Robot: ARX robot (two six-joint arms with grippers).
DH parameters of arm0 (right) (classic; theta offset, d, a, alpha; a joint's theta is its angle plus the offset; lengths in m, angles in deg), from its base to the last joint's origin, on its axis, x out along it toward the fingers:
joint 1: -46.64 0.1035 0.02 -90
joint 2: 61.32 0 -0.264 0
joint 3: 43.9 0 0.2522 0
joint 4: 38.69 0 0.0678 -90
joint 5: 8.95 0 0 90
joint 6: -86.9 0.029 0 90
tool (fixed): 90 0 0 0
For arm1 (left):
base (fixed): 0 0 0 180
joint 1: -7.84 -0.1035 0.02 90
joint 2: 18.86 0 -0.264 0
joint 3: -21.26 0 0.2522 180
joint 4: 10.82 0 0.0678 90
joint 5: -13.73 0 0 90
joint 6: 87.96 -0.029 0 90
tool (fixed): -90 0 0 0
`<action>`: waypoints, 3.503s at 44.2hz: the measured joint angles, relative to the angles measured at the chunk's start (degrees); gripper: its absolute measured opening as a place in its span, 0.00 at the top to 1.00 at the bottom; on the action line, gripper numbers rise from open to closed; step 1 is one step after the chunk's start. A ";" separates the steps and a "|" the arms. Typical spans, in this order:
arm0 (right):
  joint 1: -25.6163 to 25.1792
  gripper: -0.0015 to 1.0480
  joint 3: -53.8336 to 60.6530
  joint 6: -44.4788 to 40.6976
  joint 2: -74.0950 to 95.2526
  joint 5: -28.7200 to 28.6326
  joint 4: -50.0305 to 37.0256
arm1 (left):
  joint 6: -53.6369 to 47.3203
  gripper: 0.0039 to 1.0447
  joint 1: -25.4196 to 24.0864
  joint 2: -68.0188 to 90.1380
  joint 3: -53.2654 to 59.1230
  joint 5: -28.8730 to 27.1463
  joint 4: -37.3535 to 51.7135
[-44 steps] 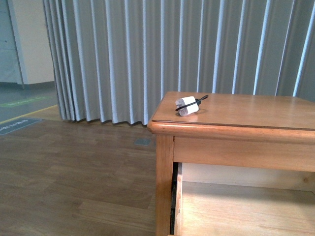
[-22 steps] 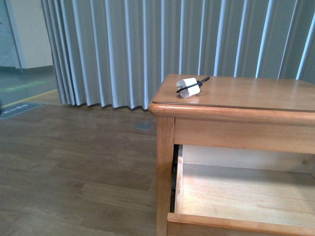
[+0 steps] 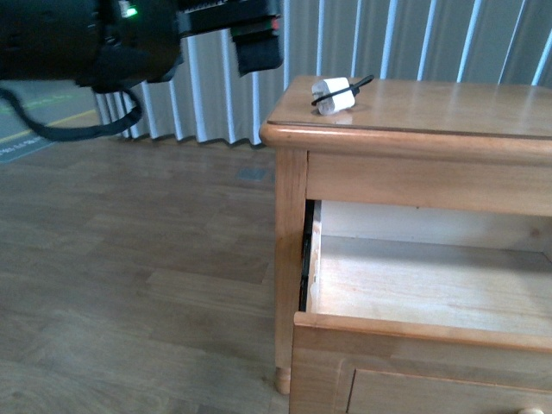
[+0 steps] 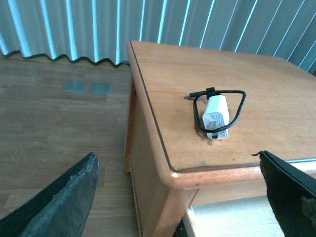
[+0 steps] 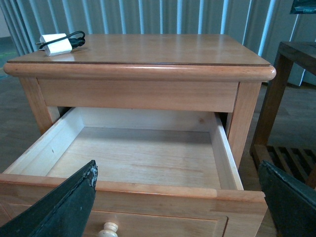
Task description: Put charger into drawer
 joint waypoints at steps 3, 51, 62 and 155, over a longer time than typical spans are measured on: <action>0.00 0.08 0.00 0.00 0.00 -0.02 0.00 | 0.87 0.06 0.76 5.29 -6.16 0.02 -2.01; 0.00 0.08 0.00 0.00 0.00 0.00 0.00 | 5.51 0.73 5.84 30.42 -38.36 -0.46 -13.79; 0.00 0.08 0.00 0.00 0.00 -0.02 0.00 | 7.63 0.73 6.14 25.05 -30.21 -0.13 -10.49; 0.00 0.08 0.00 0.00 0.00 0.00 0.00 | 9.05 0.06 -18.01 -68.54 40.22 -2.05 -34.27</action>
